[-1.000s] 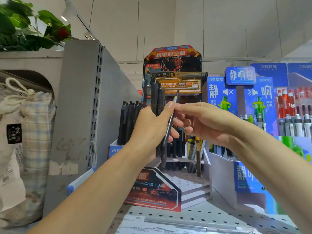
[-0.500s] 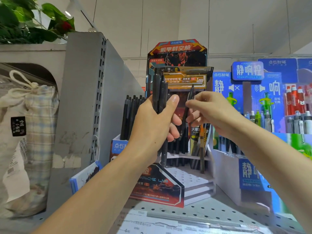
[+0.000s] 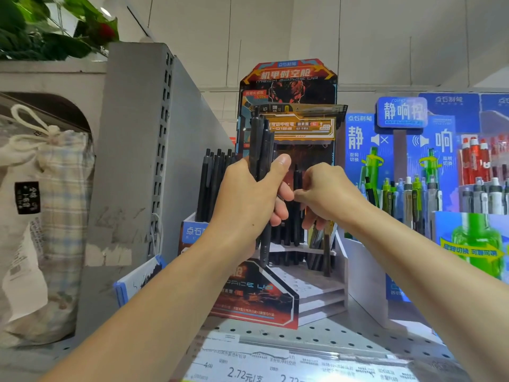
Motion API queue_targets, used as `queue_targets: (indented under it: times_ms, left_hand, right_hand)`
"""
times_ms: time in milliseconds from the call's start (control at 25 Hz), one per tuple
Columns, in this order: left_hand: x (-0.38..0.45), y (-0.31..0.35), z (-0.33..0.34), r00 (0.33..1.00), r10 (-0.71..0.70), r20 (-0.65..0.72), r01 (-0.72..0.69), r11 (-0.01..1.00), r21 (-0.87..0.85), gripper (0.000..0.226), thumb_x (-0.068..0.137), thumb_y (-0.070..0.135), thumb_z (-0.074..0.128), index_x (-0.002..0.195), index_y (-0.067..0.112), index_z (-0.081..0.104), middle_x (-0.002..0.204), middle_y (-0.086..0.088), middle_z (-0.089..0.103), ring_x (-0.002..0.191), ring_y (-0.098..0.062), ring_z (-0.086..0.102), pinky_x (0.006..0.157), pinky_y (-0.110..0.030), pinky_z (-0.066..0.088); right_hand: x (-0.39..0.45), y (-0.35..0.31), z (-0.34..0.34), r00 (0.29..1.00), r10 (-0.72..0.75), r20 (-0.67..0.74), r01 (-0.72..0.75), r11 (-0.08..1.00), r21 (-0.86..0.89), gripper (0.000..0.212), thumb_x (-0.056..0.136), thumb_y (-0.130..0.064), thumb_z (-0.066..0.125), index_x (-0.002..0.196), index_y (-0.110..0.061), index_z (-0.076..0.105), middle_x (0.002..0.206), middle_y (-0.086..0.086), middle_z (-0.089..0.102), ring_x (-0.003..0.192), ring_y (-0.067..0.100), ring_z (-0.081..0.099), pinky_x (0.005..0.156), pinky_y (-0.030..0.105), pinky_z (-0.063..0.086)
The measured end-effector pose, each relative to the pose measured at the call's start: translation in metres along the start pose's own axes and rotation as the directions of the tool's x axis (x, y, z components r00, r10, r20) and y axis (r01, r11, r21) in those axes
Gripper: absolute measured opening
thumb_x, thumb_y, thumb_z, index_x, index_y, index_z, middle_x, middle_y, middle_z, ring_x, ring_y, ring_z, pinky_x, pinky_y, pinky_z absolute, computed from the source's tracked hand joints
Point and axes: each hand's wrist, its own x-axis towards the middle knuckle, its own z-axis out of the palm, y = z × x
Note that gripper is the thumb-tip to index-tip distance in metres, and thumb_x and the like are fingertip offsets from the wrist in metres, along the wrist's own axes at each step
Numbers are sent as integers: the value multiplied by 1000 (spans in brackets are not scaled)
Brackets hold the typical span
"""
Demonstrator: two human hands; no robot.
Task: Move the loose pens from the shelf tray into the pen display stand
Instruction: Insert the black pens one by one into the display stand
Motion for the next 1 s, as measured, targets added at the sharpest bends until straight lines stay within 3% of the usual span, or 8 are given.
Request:
queue_targets:
  times_ms: [160,240,320,400,480,640,880,1000]
  left_hand:
    - [0,1,-1,1000,-16,1,16,1000,-15,28,98,39,58,99,11,65,60,2,67,46,-12,57,44,-20,48]
    - [0,2,-2,1000,-21,7,21,999,-24,28,98,38,59,99,11,65,59,2,67,45,-12,56,43,-20,48]
    - [0,3,-2,999,-33,8,33,999,-35,28,98,37,59,100,10,65,59,2,67,45,-12,56,42,-20,47]
    - [0,5,-2,999,-45,10,46,998,-45,28,98,37,60,102,9,64,59,2,66,45,-12,55,42,-21,47]
    - [0,7,-2,998,-54,9,54,998,-44,28,98,37,60,103,10,64,59,1,66,46,-12,56,42,-22,47]
    - [-2,8,-3,999,-46,10,46,998,-34,26,98,37,60,98,12,65,59,1,66,46,-12,56,43,-22,46]
    - [-4,8,-2,998,-58,4,58,997,-42,26,98,35,61,101,10,65,58,0,66,44,-12,54,41,-21,46]
    - [-5,8,-1,998,-59,3,59,997,-49,25,98,35,61,100,10,65,58,0,65,44,-13,54,40,-21,46]
  right_hand:
    - [3,-6,2,997,61,46,-58,997,-56,16,100,-14,60,104,2,60,72,17,74,51,26,73,53,37,62]
    - [3,-10,3,993,93,78,-85,991,-101,18,99,-7,58,115,1,56,87,20,73,57,30,74,53,38,62]
    - [3,-15,6,994,88,62,-75,981,-179,36,96,1,57,130,-2,44,109,22,67,72,36,75,54,40,62]
    - [2,-19,9,999,44,29,-35,966,-257,48,95,5,57,137,-5,36,121,22,60,94,38,71,68,47,63]
    - [2,-19,13,999,30,28,-21,962,-271,40,95,5,55,131,-6,40,118,21,60,97,38,69,75,50,63]
    - [4,-19,14,997,69,42,-54,958,-283,25,97,5,53,120,-2,55,107,19,66,86,38,72,74,47,64]
    - [3,-19,13,998,62,29,-49,945,-324,44,93,5,57,133,-3,42,120,19,58,100,39,66,77,44,61]
    - [3,-22,12,995,84,52,-60,931,-360,49,92,6,58,139,-1,44,115,17,60,92,34,66,67,37,56]
